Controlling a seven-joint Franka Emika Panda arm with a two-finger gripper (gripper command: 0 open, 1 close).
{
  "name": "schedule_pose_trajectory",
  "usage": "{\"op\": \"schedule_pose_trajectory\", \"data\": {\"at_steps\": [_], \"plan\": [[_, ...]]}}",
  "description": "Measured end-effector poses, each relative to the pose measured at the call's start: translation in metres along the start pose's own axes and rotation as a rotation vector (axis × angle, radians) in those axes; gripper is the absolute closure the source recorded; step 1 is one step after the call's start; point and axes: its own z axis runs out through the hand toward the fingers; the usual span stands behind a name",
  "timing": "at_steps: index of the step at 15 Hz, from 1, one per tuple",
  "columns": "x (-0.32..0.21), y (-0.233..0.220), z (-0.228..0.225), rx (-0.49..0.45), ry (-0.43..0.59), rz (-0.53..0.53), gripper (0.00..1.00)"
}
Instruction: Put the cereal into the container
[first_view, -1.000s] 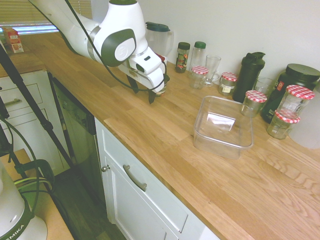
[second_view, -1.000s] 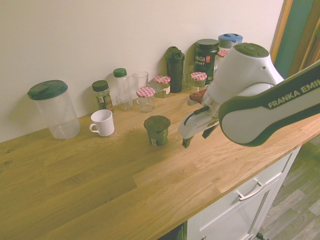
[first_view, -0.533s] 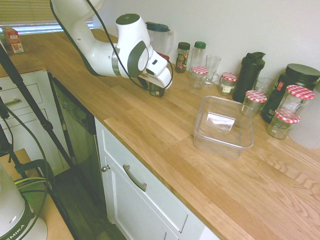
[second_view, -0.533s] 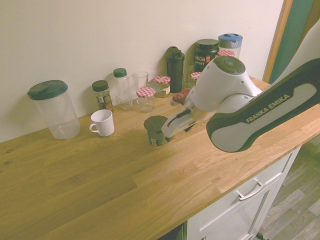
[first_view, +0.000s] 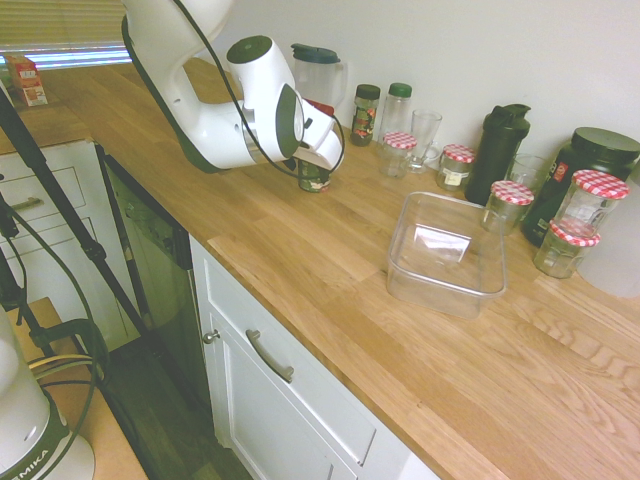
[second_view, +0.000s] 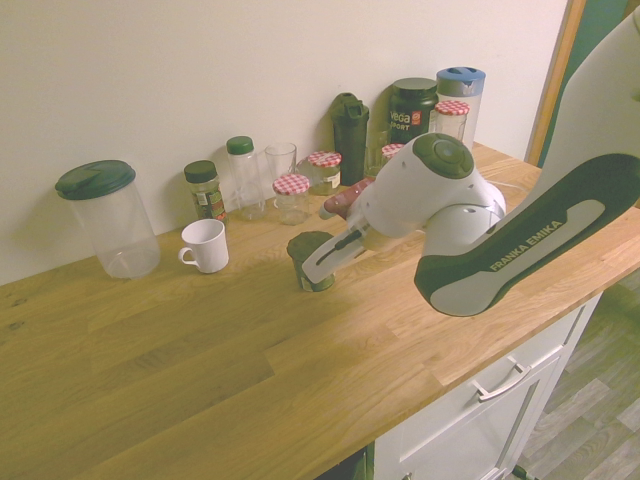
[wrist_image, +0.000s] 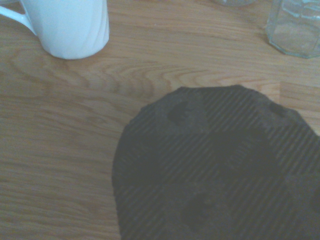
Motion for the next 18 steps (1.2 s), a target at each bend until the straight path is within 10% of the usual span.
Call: {"op": "schedule_pose_trajectory", "data": {"at_steps": [11, 12, 18], "plan": [[0.010, -0.021, 0.038, 0.048, 0.048, 0.002, 0.00], [0.011, -0.024, 0.038, 0.051, 0.053, -0.003, 1.00], [0.009, -0.027, 0.038, 0.048, 0.053, -0.002, 1.00]]}}
